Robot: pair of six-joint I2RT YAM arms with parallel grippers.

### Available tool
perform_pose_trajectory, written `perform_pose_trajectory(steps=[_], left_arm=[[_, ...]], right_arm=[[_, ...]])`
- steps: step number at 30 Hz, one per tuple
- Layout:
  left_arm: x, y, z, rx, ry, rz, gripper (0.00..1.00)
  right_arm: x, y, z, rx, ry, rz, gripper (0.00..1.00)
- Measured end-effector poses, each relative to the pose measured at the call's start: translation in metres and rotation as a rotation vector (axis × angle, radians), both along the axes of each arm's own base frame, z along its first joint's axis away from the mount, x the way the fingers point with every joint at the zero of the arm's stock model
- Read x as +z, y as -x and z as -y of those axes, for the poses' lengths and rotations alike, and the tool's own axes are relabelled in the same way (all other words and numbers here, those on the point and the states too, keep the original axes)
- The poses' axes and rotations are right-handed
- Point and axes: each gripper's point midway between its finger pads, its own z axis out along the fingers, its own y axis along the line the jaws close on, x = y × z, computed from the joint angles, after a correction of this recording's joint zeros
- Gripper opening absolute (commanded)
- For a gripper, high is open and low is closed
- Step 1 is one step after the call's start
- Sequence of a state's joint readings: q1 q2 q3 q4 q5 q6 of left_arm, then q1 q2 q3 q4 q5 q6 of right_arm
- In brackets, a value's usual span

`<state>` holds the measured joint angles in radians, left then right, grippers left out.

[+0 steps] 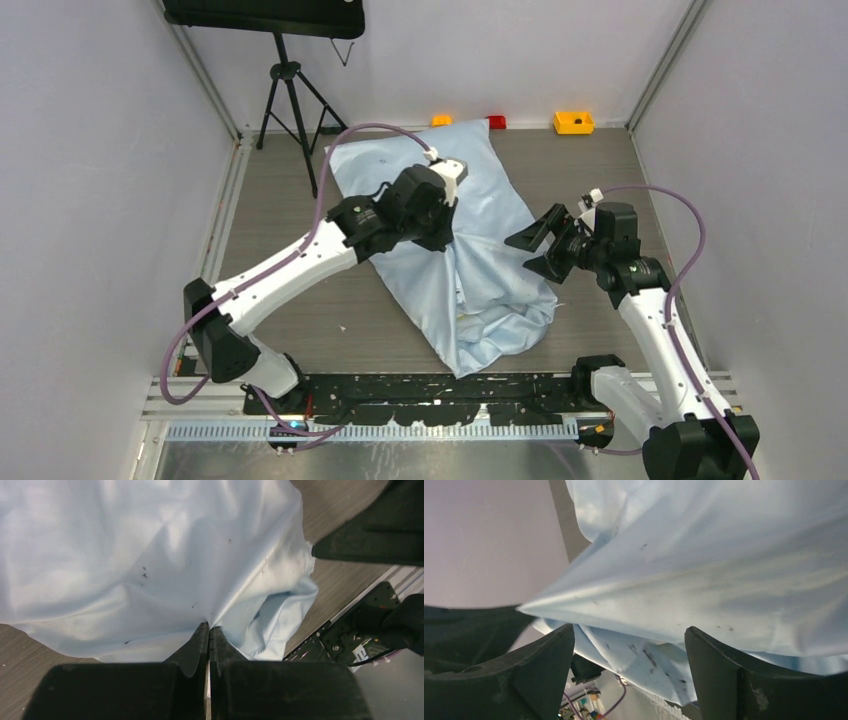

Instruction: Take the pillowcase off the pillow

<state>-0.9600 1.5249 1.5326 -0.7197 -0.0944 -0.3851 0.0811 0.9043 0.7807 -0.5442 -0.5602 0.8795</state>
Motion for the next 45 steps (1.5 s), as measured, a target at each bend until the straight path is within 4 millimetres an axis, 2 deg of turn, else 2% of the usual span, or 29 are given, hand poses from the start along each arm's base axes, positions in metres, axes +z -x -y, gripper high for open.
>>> perform_pose_trajectory(steps=[2,4,8,14,19,21,24,27,29,30,33,35,38,41,45], left_arm=[[0.008,-0.010,-0.009,0.039,0.044,-0.008,0.00],[0.009,-0.017,-0.017,0.066,0.065,-0.021,0.00],[-0.009,-0.027,-0.029,0.105,0.067,-0.069,0.00],[-0.034,-0.033,-0.040,0.138,0.031,-0.115,0.00],[-0.040,-0.035,-0.046,0.158,0.007,-0.114,0.00],[-0.041,-0.035,-0.049,0.167,0.000,-0.106,0.00],[-0.039,-0.032,-0.057,0.179,-0.003,-0.092,0.00],[-0.032,-0.028,-0.063,0.186,0.007,-0.075,0.00],[-0.027,-0.027,-0.066,0.190,0.015,-0.062,0.00],[-0.025,-0.026,-0.067,0.192,0.017,-0.059,0.00],[-0.021,-0.025,-0.069,0.192,0.024,-0.051,0.00],[-0.023,-0.025,-0.070,0.195,0.017,-0.053,0.00],[-0.030,-0.023,-0.076,0.207,-0.014,-0.057,0.00],[-0.035,-0.023,-0.088,0.244,-0.059,-0.046,0.00],[-0.034,-0.028,-0.102,0.317,-0.105,-0.004,0.00]], right_arm=[[0.000,0.007,-0.001,0.028,0.009,0.020,0.89],[0.000,0.012,-0.001,0.054,0.023,0.041,0.90],[-0.007,0.025,-0.002,0.107,0.064,0.066,0.91],[-0.037,0.053,-0.024,0.244,0.130,0.014,0.92],[-0.071,0.072,-0.043,0.367,0.357,-0.010,0.92],[-0.083,0.070,-0.043,0.377,0.466,-0.017,0.92],[-0.096,0.055,-0.034,0.333,0.649,0.011,0.92],[-0.098,0.041,-0.024,0.284,0.780,0.050,0.92],[-0.098,0.032,-0.021,0.259,0.848,0.073,0.82],[-0.099,0.028,-0.020,0.249,0.880,0.081,0.71],[-0.103,0.016,-0.020,0.233,0.957,0.097,0.31],[-0.104,0.011,-0.019,0.215,0.981,0.111,0.15],[-0.091,0.004,-0.018,0.174,0.974,0.163,0.07],[-0.068,-0.002,-0.018,0.123,0.936,0.238,0.01],[-0.021,-0.016,-0.024,0.056,0.889,0.348,0.00]])
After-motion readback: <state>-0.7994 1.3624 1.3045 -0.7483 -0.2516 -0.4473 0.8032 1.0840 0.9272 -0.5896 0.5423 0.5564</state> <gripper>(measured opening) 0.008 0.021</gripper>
